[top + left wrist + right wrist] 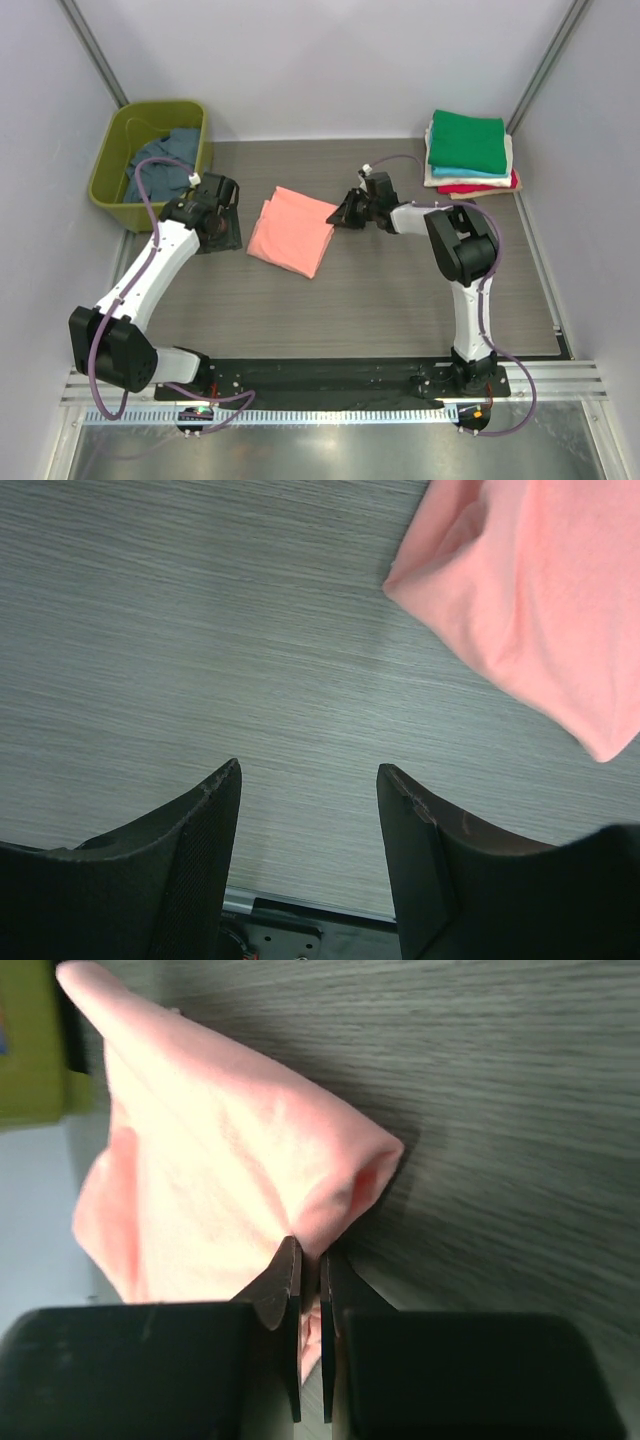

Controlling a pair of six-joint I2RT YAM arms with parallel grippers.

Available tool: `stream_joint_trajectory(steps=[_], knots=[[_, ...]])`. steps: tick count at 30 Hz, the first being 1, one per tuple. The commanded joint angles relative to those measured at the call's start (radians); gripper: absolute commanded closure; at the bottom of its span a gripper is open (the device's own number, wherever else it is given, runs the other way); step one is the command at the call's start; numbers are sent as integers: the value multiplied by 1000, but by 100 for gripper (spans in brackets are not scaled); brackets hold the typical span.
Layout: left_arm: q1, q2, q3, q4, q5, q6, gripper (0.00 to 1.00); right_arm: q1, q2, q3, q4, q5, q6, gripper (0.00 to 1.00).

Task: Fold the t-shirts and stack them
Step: Neatly place the folded tshirt to the corner

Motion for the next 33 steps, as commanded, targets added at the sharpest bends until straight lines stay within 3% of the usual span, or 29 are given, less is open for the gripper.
stream_joint_trajectory(steps=[1,5,23,33], knots=[[5,-24,-4,31,-12,2,42,-22,-141,91,-353,148,-251,99],[4,-20,-4,28,-4,2,43,-65,-239,155,-502,253,-361,99],[4,-6,-8,33,2,1,43,-258,-414,401,-611,300,-742,99],[4,22,-8,35,5,-1,43,-430,-466,485,-617,154,-791,99]])
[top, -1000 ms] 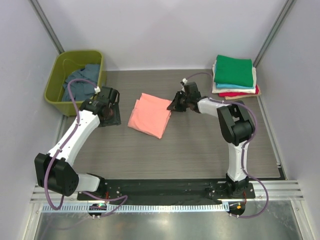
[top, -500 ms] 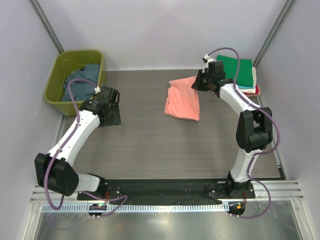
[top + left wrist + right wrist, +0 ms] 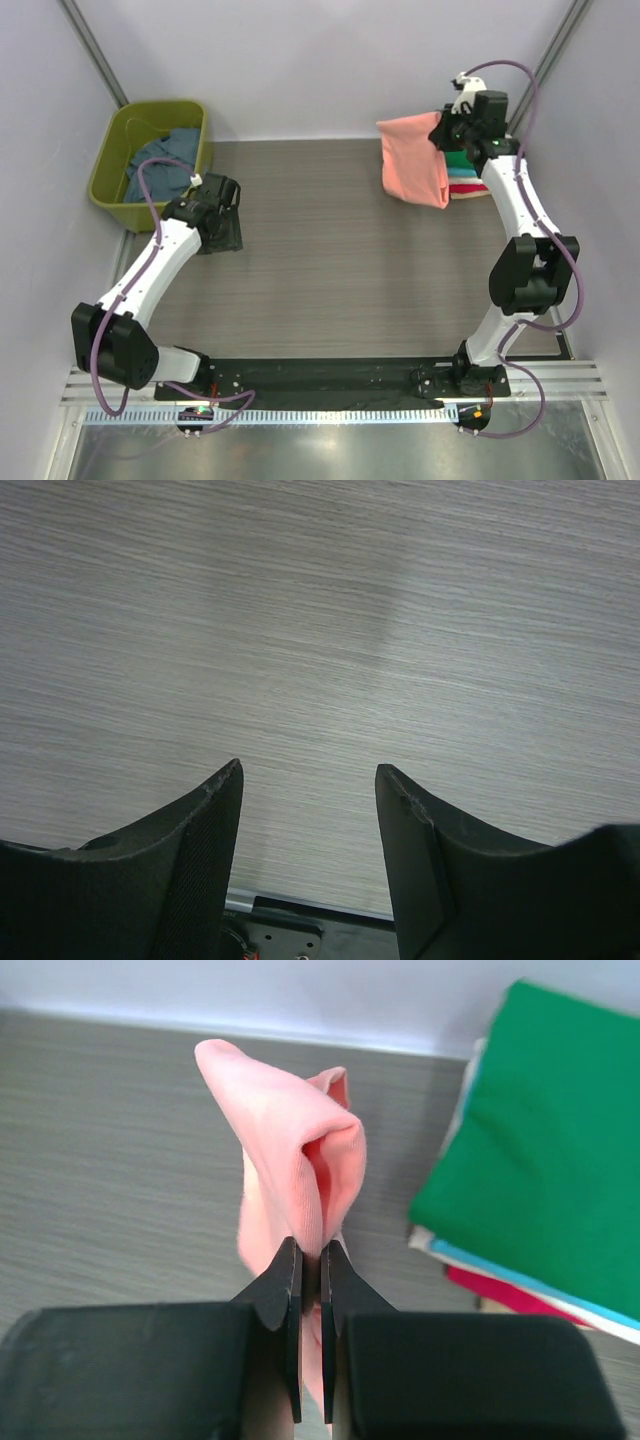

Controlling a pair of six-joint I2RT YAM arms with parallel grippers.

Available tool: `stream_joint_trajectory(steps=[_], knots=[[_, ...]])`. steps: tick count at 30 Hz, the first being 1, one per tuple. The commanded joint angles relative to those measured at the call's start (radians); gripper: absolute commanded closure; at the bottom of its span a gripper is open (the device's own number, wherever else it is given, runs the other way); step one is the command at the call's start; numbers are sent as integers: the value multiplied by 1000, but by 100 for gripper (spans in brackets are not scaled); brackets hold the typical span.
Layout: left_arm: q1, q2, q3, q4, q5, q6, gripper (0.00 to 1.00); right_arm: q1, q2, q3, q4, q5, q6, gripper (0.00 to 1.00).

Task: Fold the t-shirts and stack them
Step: Neatly place the folded tshirt to the corner

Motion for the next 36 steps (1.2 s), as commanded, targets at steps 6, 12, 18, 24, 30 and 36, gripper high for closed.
stream_joint_trajectory(steps=[6,12,18,24,30,36], knots=[[4,42,1,30,4,-2,44,-130,-67,145,38,-142,-13,99],[4,65,3,27,4,-2,44,-198,-33,244,38,-214,12,99],[4,85,4,27,0,-2,44,-267,31,335,38,-277,48,99],[4,97,6,22,-7,-3,45,-316,142,425,44,-340,78,99],[2,110,4,22,-7,-3,45,-331,258,537,47,-348,101,99],[0,117,6,21,-10,-3,45,-353,375,675,47,-334,110,99]])
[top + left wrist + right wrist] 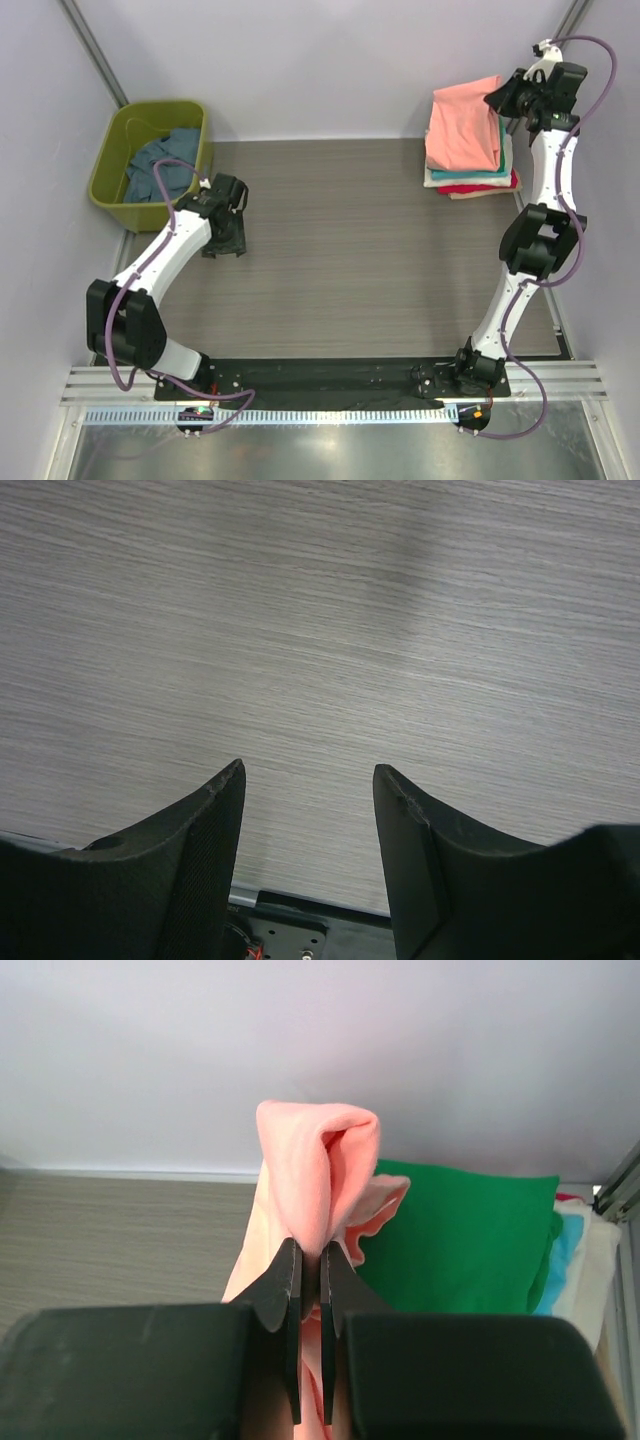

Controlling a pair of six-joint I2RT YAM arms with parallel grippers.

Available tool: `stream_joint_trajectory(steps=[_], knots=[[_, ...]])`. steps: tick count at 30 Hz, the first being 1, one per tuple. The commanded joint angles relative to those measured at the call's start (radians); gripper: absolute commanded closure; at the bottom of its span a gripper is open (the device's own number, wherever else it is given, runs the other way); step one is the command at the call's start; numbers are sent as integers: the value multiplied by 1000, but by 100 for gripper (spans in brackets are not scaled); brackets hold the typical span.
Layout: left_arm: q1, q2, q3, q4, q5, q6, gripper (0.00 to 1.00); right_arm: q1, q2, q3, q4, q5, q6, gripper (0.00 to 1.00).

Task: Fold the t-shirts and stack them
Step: Neatly place the folded tshirt to the corner

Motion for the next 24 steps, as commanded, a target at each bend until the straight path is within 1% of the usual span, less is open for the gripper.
stream_joint_trajectory(steps=[1,4,9,14,15,16,17,18,19,20,22,24], knots=[[0,7,6,21,-15,-3,45,-20,18,131,72,-18,29,99],[2,13,9,18,-15,-3,45,-32,87,185,72,-23,38,99],[0,18,9,19,-17,-3,45,-52,177,190,103,5,43,99],[0,19,10,16,-8,-3,45,-69,273,222,202,57,95,99],[-3,15,9,18,-9,-3,45,-71,317,231,222,84,113,96],[-3,13,10,18,-9,-3,45,-74,337,245,235,110,121,88],[-7,11,10,16,-11,-3,45,-77,357,265,239,177,142,62],[-9,8,10,15,-12,-3,45,-83,371,274,241,217,158,45],[-9,7,10,15,-14,-3,45,-91,378,274,238,263,175,33],[-13,4,10,15,-14,-3,45,-98,374,264,242,296,220,25],[-12,-8,9,15,-14,-3,44,-117,333,247,247,320,264,22],[-13,-16,12,16,-9,-3,44,-123,273,173,270,356,285,20]])
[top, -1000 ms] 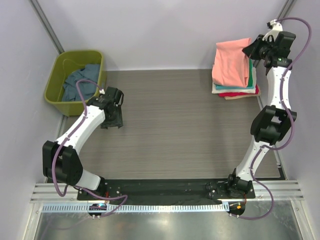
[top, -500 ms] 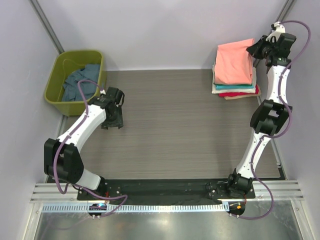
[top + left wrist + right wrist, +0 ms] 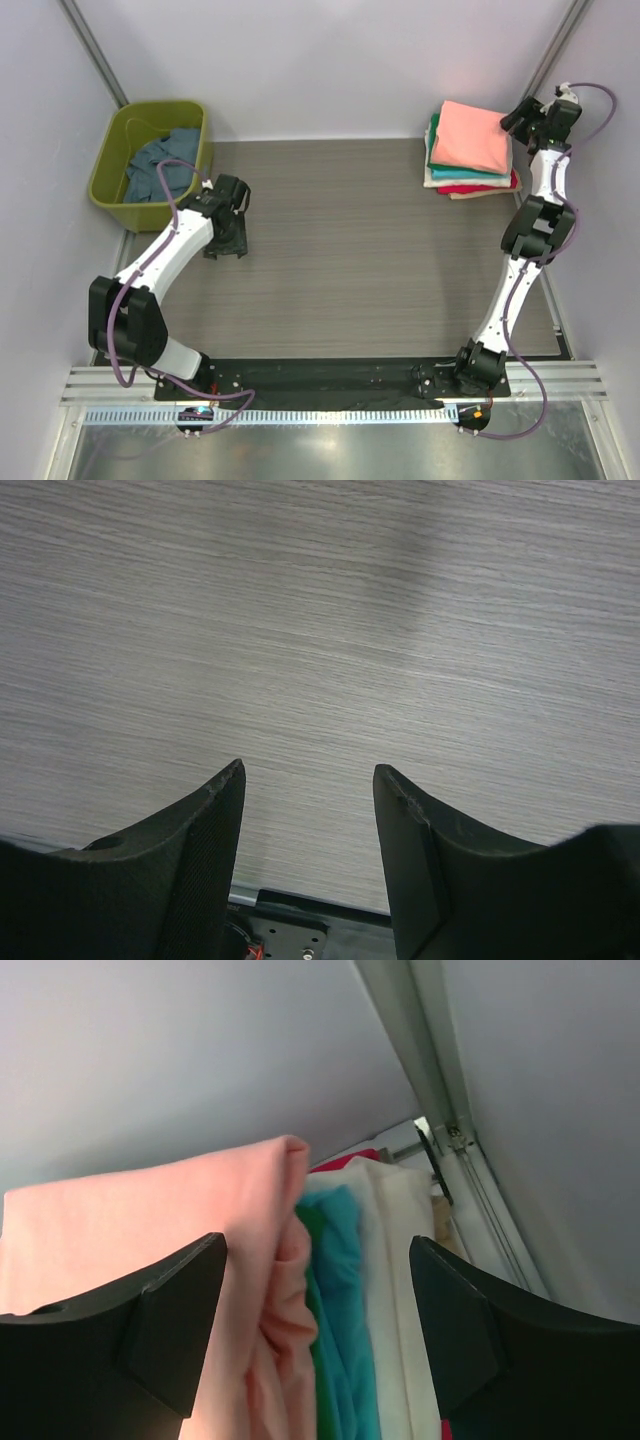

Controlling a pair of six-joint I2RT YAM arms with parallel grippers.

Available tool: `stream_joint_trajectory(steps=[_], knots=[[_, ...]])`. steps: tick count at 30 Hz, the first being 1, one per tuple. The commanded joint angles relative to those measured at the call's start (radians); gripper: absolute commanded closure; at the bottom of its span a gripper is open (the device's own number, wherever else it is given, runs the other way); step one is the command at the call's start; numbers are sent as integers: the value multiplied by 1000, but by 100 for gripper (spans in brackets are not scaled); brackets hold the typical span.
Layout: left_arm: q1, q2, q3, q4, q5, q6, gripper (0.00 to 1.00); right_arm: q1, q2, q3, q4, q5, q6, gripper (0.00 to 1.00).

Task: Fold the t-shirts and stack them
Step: Neatly place the folded tshirt to the corner, then reset both grippers

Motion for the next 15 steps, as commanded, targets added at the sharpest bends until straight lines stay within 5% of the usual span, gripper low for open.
stream_joint_trajectory(steps=[1,6,15], knots=[[-7,-43,12,18,-5,-2,44,-22,-169,-47,132,128,79,20],[-7,-72,10,21,11,0,44,-22,-393,-188,190,195,103,15],[-7,-137,10,27,23,5,44,41,-653,-420,193,55,256,12]])
